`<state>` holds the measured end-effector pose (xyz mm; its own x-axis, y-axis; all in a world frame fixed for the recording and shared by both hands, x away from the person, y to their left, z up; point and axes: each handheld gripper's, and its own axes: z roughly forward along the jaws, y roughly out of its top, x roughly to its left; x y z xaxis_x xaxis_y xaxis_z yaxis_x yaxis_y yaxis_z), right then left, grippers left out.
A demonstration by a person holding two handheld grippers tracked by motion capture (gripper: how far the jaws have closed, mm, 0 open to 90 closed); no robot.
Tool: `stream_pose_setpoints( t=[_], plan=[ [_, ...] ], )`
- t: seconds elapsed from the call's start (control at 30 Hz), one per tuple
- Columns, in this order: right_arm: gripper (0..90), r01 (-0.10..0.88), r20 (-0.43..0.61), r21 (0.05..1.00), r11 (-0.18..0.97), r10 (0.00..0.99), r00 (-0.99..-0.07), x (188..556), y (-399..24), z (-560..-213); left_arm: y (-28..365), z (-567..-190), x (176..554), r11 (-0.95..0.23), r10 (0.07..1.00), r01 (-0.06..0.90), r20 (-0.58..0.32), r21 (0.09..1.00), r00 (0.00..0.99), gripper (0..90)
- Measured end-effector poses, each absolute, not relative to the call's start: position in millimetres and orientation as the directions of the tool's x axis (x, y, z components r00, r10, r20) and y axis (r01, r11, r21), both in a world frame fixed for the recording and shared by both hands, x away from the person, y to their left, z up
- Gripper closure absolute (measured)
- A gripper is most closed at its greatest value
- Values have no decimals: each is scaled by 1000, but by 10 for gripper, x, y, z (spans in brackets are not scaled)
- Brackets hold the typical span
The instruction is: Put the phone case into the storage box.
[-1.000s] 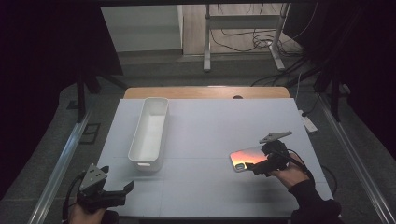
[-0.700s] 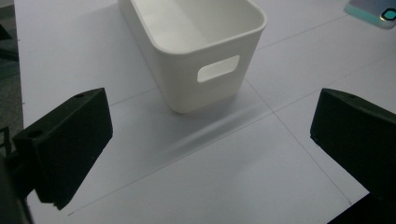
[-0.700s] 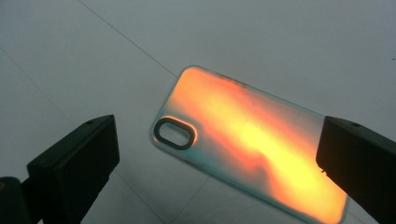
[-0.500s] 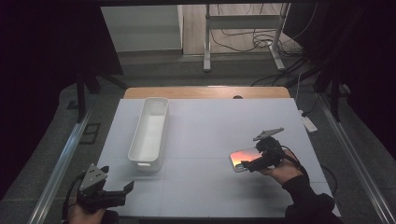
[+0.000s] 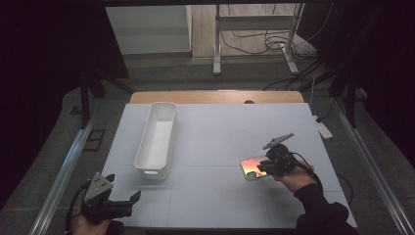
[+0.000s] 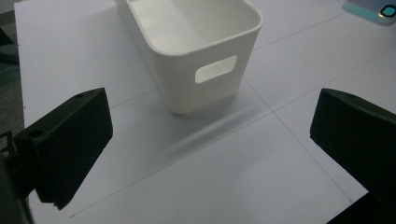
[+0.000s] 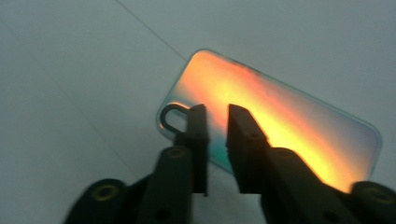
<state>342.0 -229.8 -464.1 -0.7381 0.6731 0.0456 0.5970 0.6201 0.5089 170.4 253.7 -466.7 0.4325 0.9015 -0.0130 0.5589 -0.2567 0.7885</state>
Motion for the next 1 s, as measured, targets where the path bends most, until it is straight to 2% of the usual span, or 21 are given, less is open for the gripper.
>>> stream_pose_setpoints(
  t=[0.03, 1.0],
  plan=[
    [891, 597, 53, 507, 622, 669, -742, 3419, -2295, -4647, 2536, -4667, 1704, -258, 901, 559, -12, 788, 433, 0],
    [892, 570, 57, 416, 708, 605, -794, 3258, -2235, -4951, 2545, -4669, 1708, -253, 901, 562, -19, 788, 433, 0]
  ],
)
